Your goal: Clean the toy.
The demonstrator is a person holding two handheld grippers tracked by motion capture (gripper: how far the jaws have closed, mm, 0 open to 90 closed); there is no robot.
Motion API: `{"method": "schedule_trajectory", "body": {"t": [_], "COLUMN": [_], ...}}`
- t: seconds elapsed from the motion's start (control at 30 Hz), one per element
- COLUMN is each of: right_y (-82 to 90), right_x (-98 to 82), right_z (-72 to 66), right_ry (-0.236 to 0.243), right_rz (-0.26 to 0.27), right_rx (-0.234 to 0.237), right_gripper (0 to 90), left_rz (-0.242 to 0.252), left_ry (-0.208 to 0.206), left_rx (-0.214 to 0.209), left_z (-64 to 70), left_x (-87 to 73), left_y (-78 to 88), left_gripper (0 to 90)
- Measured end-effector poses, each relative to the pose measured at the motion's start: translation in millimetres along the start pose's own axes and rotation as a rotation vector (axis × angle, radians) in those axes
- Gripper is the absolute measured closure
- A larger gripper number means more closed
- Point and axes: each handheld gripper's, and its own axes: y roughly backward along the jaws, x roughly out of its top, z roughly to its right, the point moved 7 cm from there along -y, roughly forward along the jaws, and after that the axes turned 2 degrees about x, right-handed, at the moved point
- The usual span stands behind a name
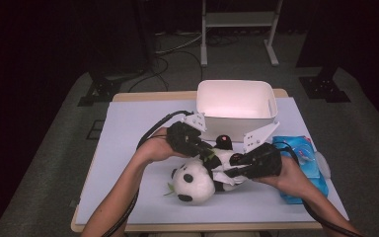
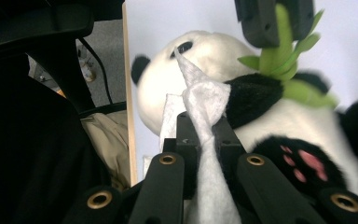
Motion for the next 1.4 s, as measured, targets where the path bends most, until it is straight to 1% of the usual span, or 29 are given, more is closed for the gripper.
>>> {"method": "schedule_trajectory", "body": {"t": [0.07,0.1,0.13,0.17,0.2,0.23,0.27,0.3,0.33,0.4,0.43,0.5,0.53,0.57,0.6,0.63,0.67,0.73,0.77,0.8,0.83,0.9,1.0,1.03,1.13,1.23,1.3,1.33,1.4], "right_y": [-0.5,0.4,0.4,2.0,3.1,3.1,4.3,6.5,6.9,7.4,8.0,7.9,7.3,6.4,6.4,4.3,4.3,1.5,-0.3,-0.3,-1.4,-2.9,-5.5,-6.1,-8.0,-13.9,-18.7,-18.4,-15.0], "right_x": [1.0,1.6,1.6,1.4,0.8,0.8,0.4,-0.9,-1.3,-2.4,-5.7,-6.8,-11.1,-13.2,-13.2,-17.7,-17.7,-22.3,-26.4,-26.4,-29.6,-32.9,-36.1,-36.4,-36.8,-37.1,-36.6,-36.0,-32.7], "right_z": [0.4,3.1,3.1,7.6,9.7,9.7,11.9,17.1,18.5,20.9,26.5,27.9,32.7,33.7,33.7,36.4,36.4,37.8,37.9,37.9,37.4,34.8,31.2,29.3,27.0,21.0,19.0,19.7,23.0], "right_ry": [-0.001,0.0,0.0,0.003,-0.006,-0.006,-0.01,-0.016,-0.022,-0.022,-0.031,-0.037,-0.038,-0.052,-0.052,-0.061,-0.061,-0.067,-0.082,-0.082,-0.089,-0.104,-0.106,-0.113,-0.11,-0.115,-0.103,-0.101,-0.098], "right_rz": [0.0,-0.004,-0.004,-0.009,-0.014,-0.014,-0.016,-0.026,-0.029,-0.038,-0.059,-0.062,-0.085,-0.096,-0.096,-0.111,-0.111,-0.131,-0.143,-0.143,-0.147,-0.157,-0.163,-0.166,-0.165,-0.163,-0.169,-0.165,-0.142], "right_rx": [-0.004,-0.017,-0.017,-0.037,-0.045,-0.045,-0.053,-0.072,-0.078,-0.084,-0.096,-0.096,-0.104,-0.104,-0.104,-0.099,-0.099,-0.092,-0.081,-0.081,-0.065,-0.042,-0.021,-0.017,-0.005,0.034,0.039,0.035,0.011], "right_gripper": [83.8,83.8,83.8,83.8,83.8,83.8,83.8,83.8,83.8,83.8,83.8,83.8,83.8,83.8,83.8,83.8,83.8,83.8,83.8,83.8,83.9,83.9,83.9,83.8,83.9,83.9,83.8,83.8,83.8], "left_rz": [-0.009,-0.018,-0.023,-0.038,-0.034,-0.034,-0.03,-0.033,-0.03,-0.03,-0.03,-0.033,-0.036,-0.037,-0.037,-0.034,-0.034,-0.036,-0.034,-0.033,-0.028,-0.028,-0.021,-0.021,-0.02,-0.025,-0.032,-0.034,-0.04], "left_ry": [-0.007,-0.006,-0.009,-0.014,-0.007,-0.007,-0.003,-0.002,0.0,-0.001,-0.003,-0.01,-0.013,-0.014,-0.014,-0.016,-0.016,-0.018,-0.019,-0.019,-0.019,-0.023,-0.033,-0.033,-0.03,-0.036,-0.038,-0.036,-0.034], "left_rx": [-0.008,-0.013,-0.018,-0.041,-0.053,-0.053,-0.065,-0.092,-0.098,-0.104,-0.106,-0.107,-0.106,-0.107,-0.107,-0.108,-0.108,-0.104,-0.101,-0.1,-0.088,-0.085,-0.06,-0.06,-0.047,-0.041,-0.053,-0.055,-0.063], "left_z": [1.7,3.2,3.7,5.9,7.6,7.6,9.4,12.9,14.7,16.9,17.8,19.9,21.2,21.5,21.5,21.9,21.9,21.2,20.8,20.3,18.8,18.3,16.2,16.2,15.0,13.8,16.3,16.6,17.6], "left_x": [1.3,0.2,-1.0,-4.5,-5.3,-5.3,-5.8,-6.5,-6.3,-6.2,-6.1,-6.3,-6.6,-6.8,-6.8,-7.0,-7.0,-7.2,-7.0,-6.7,-5.7,-5.1,-0.8,-0.8,2.2,3.2,1.5,0.6,-1.9], "left_y": [-1.3,-4.5,-6.9,-13.3,-16.7,-16.7,-20.6,-25.1,-27.2,-28.7,-29.2,-29.6,-29.4,-29.4,-29.4,-29.2,-29.2,-29.0,-28.7,-28.4,-27.7,-27.1,-25.8,-25.8,-25.0,-24.3,-26.0,-26.3,-26.6], "left_gripper": [78.1,78.0,78.0,77.8,77.3,77.0,77.0,75.7,75.4,75.3,75.3,75.3,75.3,75.2,75.2,75.3,75.3,75.5,75.8,75.8,76.3,76.7,77.1,77.3,77.3,77.3,77.0,76.8,75.7]}}
